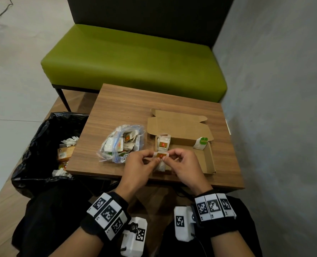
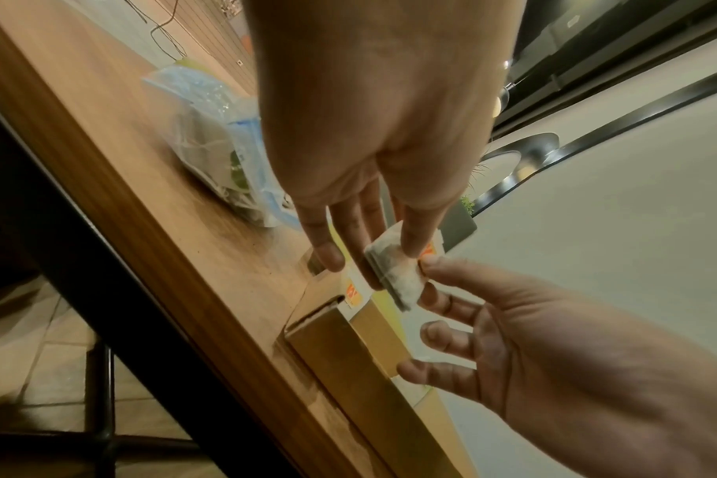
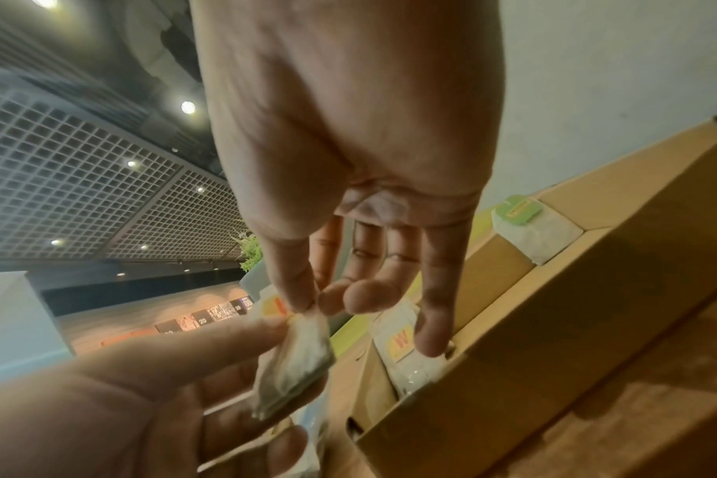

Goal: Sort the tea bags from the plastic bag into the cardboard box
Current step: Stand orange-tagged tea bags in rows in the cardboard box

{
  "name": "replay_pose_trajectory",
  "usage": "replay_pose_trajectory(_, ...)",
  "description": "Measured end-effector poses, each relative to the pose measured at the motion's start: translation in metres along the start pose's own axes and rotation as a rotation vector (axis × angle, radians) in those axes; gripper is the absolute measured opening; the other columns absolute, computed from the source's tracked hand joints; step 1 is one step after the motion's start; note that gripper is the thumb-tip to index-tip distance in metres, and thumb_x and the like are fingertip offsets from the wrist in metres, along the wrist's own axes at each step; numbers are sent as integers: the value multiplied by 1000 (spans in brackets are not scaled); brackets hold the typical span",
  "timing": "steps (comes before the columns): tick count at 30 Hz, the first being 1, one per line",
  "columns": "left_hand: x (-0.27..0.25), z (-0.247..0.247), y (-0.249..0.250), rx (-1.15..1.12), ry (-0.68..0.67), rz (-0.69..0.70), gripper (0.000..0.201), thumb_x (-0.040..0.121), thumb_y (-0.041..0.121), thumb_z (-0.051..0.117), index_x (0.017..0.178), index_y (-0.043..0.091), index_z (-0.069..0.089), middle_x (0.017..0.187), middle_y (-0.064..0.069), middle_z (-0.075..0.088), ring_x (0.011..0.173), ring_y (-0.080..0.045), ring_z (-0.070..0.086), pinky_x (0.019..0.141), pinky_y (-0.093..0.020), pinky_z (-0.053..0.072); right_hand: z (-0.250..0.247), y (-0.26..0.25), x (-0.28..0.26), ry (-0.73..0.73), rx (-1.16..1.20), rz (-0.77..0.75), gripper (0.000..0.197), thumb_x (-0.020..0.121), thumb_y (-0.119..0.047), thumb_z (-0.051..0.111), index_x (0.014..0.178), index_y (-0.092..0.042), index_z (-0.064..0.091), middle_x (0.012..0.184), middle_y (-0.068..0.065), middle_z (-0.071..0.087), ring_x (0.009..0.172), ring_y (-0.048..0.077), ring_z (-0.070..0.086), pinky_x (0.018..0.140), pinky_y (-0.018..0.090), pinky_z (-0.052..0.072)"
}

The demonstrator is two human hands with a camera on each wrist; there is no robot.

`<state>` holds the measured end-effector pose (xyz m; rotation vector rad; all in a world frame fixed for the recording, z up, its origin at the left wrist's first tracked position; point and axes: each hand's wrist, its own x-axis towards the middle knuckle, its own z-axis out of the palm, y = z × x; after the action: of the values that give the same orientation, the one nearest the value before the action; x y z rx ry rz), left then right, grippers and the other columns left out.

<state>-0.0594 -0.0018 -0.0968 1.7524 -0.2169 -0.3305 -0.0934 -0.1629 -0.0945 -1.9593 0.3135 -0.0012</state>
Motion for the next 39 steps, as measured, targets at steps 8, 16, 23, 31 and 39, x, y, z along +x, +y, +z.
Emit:
replay_pose_trajectory(8, 3, 4, -13, 440, -5, 6, 27, 89, 18, 68, 115, 26, 67, 95, 10, 60, 77, -2, 57, 70, -16, 47, -9, 23, 42, 112, -165, 102, 13, 90, -28, 72, 79, -34, 68, 76, -6, 67, 70, 17, 62, 72, 49, 58)
replay_pose_trajectory(16, 0, 8, -15, 644, -151, 17, 39, 93, 26, 65, 131, 28, 58, 118, 7, 55, 99, -6, 56, 93, -26, 51, 6, 29, 65, 131, -388, 169, 6, 88, -33, 72, 88, -27, 71, 81, -9, 69, 82, 16, 66, 79, 40, 57)
replay_pose_trajectory(23, 1, 7, -15, 644, -161, 23, 40, 92, 26, 65, 132, 27, 57, 122, 7, 55, 99, -7, 57, 93, -28, 52, 12, 28, 62, 257, -245, 196, 17, 83, -26, 78, 87, -32, 62, 75, -7, 71, 72, 15, 70, 73, 45, 61)
replay_pose_trajectory(31, 0, 8, -18, 643, -161, 38, 43, 92, 26, 65, 134, 27, 55, 125, 8, 54, 104, -5, 56, 95, -26, 52, 3, 29, 49, 117, -556, 254, 12, 79, -39, 78, 78, -29, 71, 79, -11, 70, 80, 9, 65, 75, 32, 55)
replay_pose_trajectory(39, 1, 7, -17, 685, -177, 37, 44, 92, 27, 65, 135, 28, 55, 125, 8, 55, 101, -5, 56, 92, -23, 51, 13, 26, 51, 136, -674, 238, 9, 83, -40, 75, 85, -32, 72, 88, -11, 72, 87, 13, 66, 79, 33, 54)
